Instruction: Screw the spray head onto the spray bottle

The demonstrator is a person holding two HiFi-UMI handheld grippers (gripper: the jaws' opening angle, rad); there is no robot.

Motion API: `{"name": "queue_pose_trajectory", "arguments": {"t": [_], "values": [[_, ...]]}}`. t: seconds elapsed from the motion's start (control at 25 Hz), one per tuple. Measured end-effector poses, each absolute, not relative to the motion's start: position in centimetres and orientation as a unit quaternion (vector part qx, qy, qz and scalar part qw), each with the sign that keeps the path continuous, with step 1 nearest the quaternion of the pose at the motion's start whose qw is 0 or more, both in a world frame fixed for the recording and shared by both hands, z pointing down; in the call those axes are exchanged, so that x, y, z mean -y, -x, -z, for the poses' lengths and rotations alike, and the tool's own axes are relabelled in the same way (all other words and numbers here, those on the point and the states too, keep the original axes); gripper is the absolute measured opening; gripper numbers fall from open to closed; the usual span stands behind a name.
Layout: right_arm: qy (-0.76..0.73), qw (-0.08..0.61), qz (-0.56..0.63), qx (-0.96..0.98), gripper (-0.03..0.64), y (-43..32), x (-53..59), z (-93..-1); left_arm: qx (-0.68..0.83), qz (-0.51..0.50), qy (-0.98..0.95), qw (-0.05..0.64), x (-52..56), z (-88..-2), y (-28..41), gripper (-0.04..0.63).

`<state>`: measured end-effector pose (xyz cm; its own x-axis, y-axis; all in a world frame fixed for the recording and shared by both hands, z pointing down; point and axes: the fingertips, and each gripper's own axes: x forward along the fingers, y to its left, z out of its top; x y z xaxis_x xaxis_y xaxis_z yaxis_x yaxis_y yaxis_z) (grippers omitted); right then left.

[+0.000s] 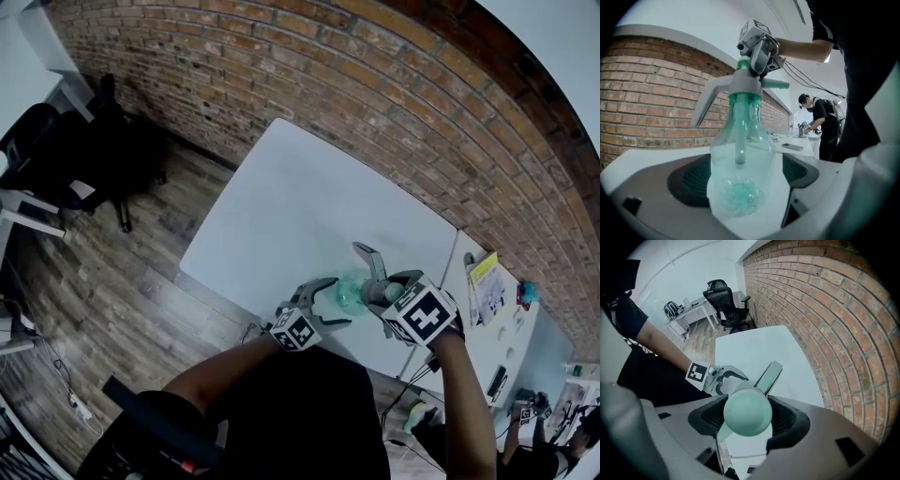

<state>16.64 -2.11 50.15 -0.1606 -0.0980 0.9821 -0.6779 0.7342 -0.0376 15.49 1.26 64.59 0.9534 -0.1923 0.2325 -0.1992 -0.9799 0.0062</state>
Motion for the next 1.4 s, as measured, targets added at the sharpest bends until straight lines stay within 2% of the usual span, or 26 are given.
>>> {"name": "queue_pose_trajectory", "arguments": {"t": [0.36,0.56,0.8,0.92,1.12,1.32,1.4], "values": [[-0.273,0.595,-0.182,0.734,0.262,-16.4,2.8,-47.8,0.098,-0.068,-0.993,0.009,0.0,-58.1,-18.2,0.462],[-0.26,0.588,-0.155,0.75,0.262,-16.8,3.0,-45.1,0.093,-0.087,-0.992,0.004,1.1,-58.1,-19.4,0.462],[-0.196,0.614,-0.072,0.761,0.262,-17.0,2.7,-44.0,0.082,-0.099,-0.992,0.007,1.3,-58.5,-20.0,0.46],[-0.156,0.614,-0.063,0.771,0.261,-16.8,2.2,-44.0,0.077,-0.102,-0.992,0.003,1.0,-58.4,-20.5,0.431],[-0.015,0.606,0.104,0.789,0.261,-15.3,1.6,-43.3,0.073,-0.104,-0.992,-0.001,0.9,-58.4,-20.7,0.411],[0.133,0.638,0.242,0.719,0.252,-16.4,0.7,-45.2,0.071,-0.102,-0.992,-0.003,0.7,-58.4,-20.4,0.411],[0.173,0.631,0.29,0.698,0.214,-16.1,0.6,-46.4,0.072,-0.106,-0.992,-0.004,0.8,-58.9,-19.6,0.411]]}}
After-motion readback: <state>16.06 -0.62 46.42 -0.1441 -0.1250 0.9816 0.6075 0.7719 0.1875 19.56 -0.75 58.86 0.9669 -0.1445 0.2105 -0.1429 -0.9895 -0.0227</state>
